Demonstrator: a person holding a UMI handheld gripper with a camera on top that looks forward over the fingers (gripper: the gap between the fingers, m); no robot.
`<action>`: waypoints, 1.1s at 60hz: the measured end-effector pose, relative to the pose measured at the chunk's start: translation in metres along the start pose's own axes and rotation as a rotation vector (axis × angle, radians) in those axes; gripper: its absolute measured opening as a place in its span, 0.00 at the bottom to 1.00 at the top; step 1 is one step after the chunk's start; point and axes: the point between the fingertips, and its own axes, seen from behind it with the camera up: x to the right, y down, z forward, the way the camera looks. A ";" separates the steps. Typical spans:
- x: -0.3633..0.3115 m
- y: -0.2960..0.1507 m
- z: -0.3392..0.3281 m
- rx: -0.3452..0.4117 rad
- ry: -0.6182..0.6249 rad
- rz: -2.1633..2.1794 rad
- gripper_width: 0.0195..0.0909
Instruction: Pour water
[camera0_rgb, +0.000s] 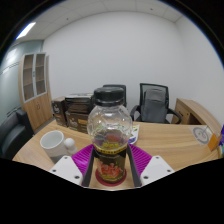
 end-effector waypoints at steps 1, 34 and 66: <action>0.001 0.001 -0.002 -0.009 0.005 -0.002 0.64; -0.057 -0.016 -0.235 -0.133 0.231 -0.022 0.92; -0.111 0.005 -0.341 -0.146 0.301 0.024 0.92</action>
